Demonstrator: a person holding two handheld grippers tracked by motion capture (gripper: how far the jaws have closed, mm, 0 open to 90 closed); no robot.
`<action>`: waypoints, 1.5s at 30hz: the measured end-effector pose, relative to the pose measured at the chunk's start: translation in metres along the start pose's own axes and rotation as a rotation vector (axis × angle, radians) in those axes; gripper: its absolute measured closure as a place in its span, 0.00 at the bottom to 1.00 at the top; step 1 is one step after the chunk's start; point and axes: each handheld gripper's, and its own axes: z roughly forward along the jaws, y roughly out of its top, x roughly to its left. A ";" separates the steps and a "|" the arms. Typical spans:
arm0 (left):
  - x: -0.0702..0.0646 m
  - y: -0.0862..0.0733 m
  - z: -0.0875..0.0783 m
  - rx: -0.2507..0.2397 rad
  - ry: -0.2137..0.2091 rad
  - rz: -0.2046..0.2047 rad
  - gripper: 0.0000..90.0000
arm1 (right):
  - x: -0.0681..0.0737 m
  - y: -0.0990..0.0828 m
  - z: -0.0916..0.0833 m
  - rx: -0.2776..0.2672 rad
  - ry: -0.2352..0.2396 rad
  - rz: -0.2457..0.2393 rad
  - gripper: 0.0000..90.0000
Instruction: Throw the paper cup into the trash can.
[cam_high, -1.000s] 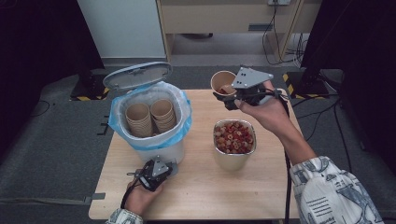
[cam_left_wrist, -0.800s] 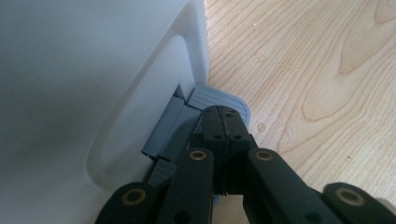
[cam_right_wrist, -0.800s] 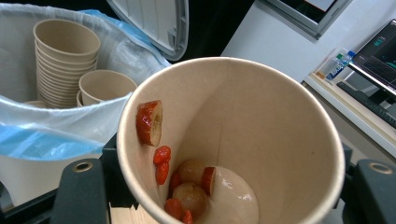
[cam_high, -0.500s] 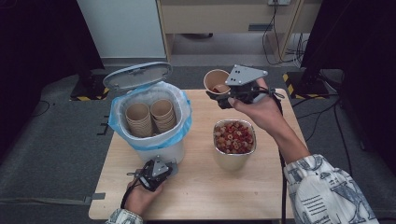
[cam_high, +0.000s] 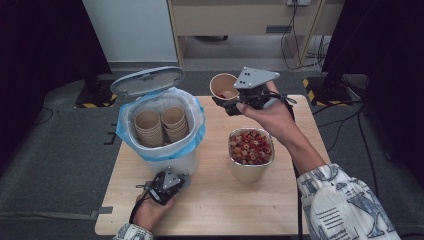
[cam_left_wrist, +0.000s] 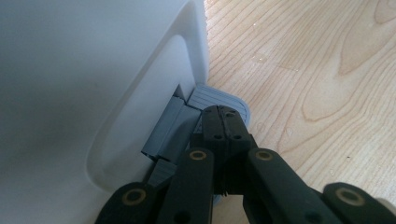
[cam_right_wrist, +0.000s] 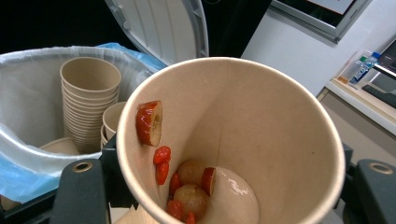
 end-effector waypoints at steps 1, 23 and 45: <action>0.000 0.000 0.000 0.000 0.000 0.000 1.00 | 0.000 0.000 0.001 -0.001 0.003 0.001 0.33; 0.000 0.000 0.000 0.000 -0.001 0.000 1.00 | 0.017 0.016 0.027 -0.055 0.092 0.092 0.32; 0.000 0.000 0.000 -0.002 -0.002 0.002 1.00 | 0.052 0.023 0.073 -0.070 0.228 0.167 0.32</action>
